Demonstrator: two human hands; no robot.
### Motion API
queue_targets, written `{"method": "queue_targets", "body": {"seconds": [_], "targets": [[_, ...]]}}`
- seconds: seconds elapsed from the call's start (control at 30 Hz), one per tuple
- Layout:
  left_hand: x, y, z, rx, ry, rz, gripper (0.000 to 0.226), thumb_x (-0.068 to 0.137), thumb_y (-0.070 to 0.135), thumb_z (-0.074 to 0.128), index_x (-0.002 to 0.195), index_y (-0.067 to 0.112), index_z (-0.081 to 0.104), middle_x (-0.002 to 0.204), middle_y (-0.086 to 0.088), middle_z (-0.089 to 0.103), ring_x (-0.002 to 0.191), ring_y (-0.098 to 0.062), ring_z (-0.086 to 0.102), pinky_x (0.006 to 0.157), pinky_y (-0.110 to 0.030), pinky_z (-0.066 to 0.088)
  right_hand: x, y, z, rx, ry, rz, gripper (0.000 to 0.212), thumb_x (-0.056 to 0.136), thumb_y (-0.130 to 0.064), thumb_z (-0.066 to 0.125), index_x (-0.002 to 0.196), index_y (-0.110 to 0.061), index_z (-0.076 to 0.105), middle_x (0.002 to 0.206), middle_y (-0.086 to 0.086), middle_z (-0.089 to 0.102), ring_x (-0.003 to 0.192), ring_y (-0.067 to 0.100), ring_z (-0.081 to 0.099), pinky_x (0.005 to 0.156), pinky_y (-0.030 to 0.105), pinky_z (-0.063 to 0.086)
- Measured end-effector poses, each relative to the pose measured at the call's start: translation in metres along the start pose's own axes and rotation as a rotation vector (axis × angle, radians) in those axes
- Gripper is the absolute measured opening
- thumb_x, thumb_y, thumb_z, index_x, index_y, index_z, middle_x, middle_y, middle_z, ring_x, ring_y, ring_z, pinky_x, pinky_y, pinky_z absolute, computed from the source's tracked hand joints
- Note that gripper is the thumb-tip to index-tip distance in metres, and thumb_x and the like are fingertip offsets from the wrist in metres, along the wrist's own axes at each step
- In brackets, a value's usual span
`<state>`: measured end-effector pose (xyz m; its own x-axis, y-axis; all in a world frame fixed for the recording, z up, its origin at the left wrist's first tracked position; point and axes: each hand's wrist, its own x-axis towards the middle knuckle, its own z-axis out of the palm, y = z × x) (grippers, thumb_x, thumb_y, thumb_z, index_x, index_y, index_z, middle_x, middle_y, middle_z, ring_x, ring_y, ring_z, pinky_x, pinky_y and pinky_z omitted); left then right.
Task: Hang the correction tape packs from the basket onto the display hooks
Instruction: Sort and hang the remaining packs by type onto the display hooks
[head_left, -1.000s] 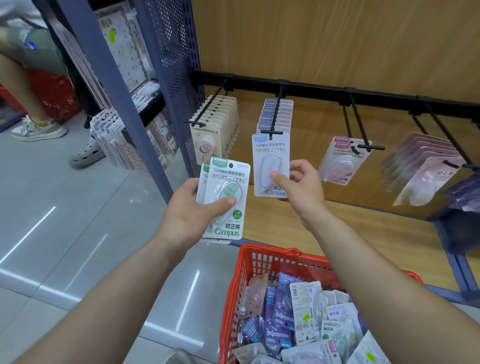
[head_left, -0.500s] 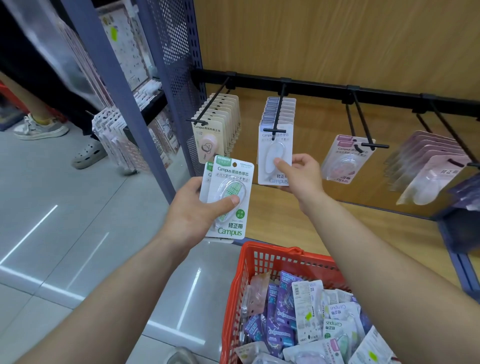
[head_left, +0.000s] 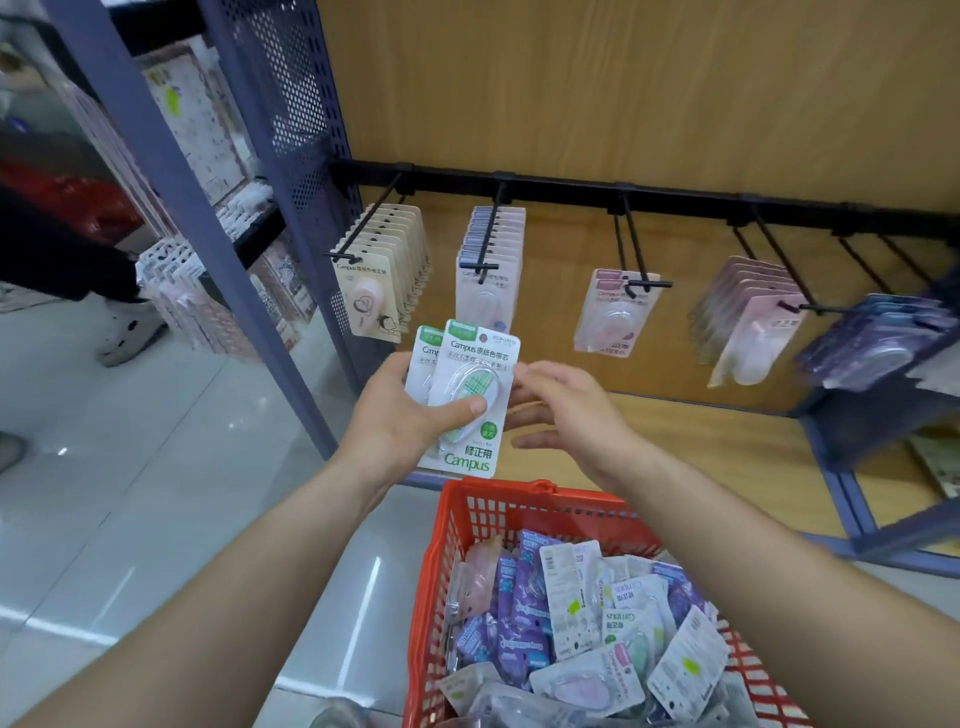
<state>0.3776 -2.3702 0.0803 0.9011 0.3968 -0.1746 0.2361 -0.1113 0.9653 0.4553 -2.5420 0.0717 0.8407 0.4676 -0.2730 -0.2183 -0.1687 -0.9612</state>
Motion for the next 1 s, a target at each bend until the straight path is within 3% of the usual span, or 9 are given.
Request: {"method": "queue_targets", "body": {"seconds": [0.13,0.27,0.4,0.53,0.7,0.87,1.0], "targets": [[-0.012,0.007,0.029,0.022,-0.088,0.023,0.055,0.071,0.019,0.093,0.114,0.025,0.060,0.108,0.007,0.076,0.097,-0.015,0.075,0.078,-0.043,0.063,-0.031,-0.004,-0.026,0.063,0.010,0.003,0.011,0.101,-0.023,0.064,0.099,-0.012,0.062,0.099,0.011,0.076,0.081,0.025,0.075,0.066,0.032,0.061],[-0.030,0.016,0.060,-0.005,-0.155,0.061,0.051,0.072,0.016,0.092,0.110,0.027,0.060,0.107,0.007,0.076,0.094,-0.012,0.075,0.075,-0.035,0.062,-0.060,-0.010,-0.053,0.081,0.000,-0.009,0.017,0.099,-0.013,0.065,0.115,-0.006,0.065,0.107,0.009,0.077,0.084,0.023,0.077,0.064,0.029,0.060],[-0.048,0.028,0.085,-0.039,-0.237,0.076,0.057,0.072,0.014,0.092,0.119,0.021,0.061,0.108,0.004,0.078,0.101,-0.019,0.075,0.087,-0.046,0.061,-0.092,-0.015,-0.080,0.074,0.053,-0.036,0.011,0.102,-0.014,0.062,0.112,-0.014,0.067,0.099,0.002,0.078,0.078,0.016,0.076,0.059,0.025,0.058],[-0.067,0.037,0.101,-0.021,-0.349,0.106,0.052,0.090,0.001,0.074,0.134,0.019,0.054,0.122,0.000,0.074,0.111,-0.022,0.072,0.096,-0.055,0.057,-0.123,-0.015,-0.111,0.071,0.113,-0.071,0.013,0.103,-0.017,0.061,0.115,-0.014,0.065,0.104,0.005,0.079,0.085,0.021,0.077,0.062,0.029,0.059],[-0.092,0.051,0.125,0.004,-0.311,0.138,0.043,0.093,0.000,0.071,0.126,0.025,0.059,0.115,0.004,0.077,0.106,-0.020,0.074,0.092,-0.054,0.058,-0.156,-0.013,-0.136,0.113,0.186,-0.137,0.018,0.102,-0.016,0.063,0.118,-0.011,0.065,0.107,0.008,0.079,0.092,0.025,0.077,0.069,0.039,0.062],[-0.105,0.080,0.135,-0.064,-0.253,0.136,0.039,0.092,-0.002,0.070,0.126,0.012,0.057,0.109,-0.004,0.079,0.102,-0.025,0.075,0.093,-0.056,0.058,-0.167,-0.037,-0.149,0.072,0.270,-0.216,0.015,0.097,-0.020,0.071,0.111,-0.013,0.071,0.107,0.005,0.079,0.098,0.025,0.076,0.087,0.050,0.061],[-0.103,0.120,0.124,-0.072,-0.205,0.219,0.035,0.093,0.005,0.071,0.125,0.017,0.063,0.112,0.002,0.078,0.105,-0.018,0.074,0.095,-0.049,0.058,-0.170,-0.078,-0.151,0.075,0.293,-0.302,0.012,0.098,-0.019,0.069,0.108,-0.016,0.073,0.106,0.002,0.079,0.096,0.022,0.077,0.083,0.044,0.063]]}}
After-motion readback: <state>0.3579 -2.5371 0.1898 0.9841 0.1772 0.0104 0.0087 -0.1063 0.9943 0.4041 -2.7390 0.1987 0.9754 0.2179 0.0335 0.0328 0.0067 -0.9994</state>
